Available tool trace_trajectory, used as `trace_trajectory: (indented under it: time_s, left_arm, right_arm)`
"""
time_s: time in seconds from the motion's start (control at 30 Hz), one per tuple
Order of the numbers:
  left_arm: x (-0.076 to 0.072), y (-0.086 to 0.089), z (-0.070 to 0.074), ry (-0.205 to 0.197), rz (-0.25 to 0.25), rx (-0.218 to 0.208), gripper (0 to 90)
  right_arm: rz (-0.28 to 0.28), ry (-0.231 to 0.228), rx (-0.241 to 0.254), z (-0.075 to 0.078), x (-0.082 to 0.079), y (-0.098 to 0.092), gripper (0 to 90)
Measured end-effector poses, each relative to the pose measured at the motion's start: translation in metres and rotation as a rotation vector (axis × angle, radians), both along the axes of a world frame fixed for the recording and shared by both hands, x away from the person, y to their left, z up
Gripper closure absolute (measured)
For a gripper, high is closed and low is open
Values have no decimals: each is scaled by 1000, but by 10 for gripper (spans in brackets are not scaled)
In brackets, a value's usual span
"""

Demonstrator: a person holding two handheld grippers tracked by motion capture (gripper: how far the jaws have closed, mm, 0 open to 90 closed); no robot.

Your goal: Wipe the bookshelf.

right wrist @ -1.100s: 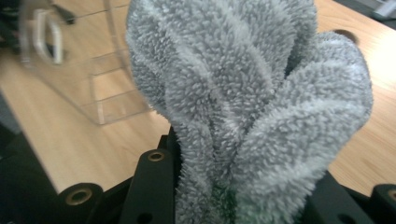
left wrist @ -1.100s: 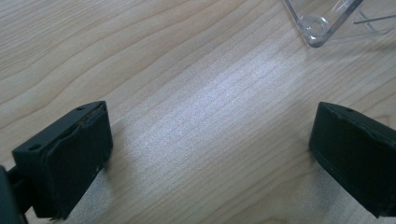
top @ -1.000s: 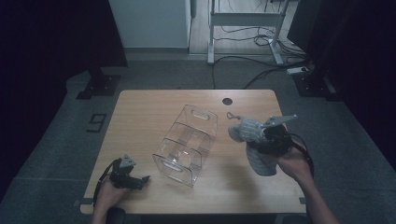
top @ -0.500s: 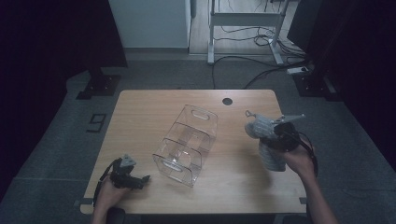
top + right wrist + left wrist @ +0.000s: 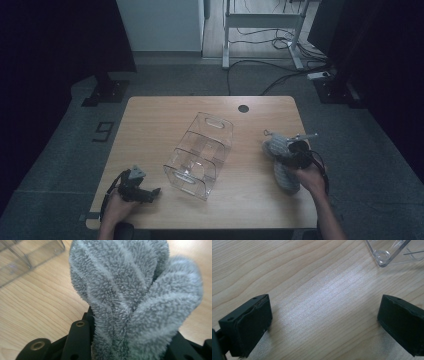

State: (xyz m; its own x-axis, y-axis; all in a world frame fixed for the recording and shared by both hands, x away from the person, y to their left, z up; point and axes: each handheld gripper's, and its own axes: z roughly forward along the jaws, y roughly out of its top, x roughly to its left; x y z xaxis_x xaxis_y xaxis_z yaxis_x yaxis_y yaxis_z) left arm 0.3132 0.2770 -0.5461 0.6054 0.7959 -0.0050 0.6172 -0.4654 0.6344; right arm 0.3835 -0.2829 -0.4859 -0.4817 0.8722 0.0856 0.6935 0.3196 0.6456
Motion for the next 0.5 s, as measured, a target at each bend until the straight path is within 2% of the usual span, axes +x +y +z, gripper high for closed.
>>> trace_trajectory:
  time_s: [0.07, 0.13, 0.23, 0.37, 0.5]
  left_arm:
    - [0, 0, 0, 1, 0, 0, 0]
    - [0, 0, 0, 1, 0, 0, 0]
    - [0, 0, 0, 2, 0, 0, 0]
    - [0, 0, 1, 8, 1, 4, 0]
    - [1, -2, 2, 20, 13, 11, 0]
  right_arm:
    - [9, 7, -4, -13, 1, 0, 589]
    - [8, 12, -3, -17, 1, 1, 574]
    - [28, 32, -15, -27, 2, 1, 493]
    - [32, 28, 8, -27, 2, -1, 387]
    - [33, 16, -2, -19, -1, -5, 298]
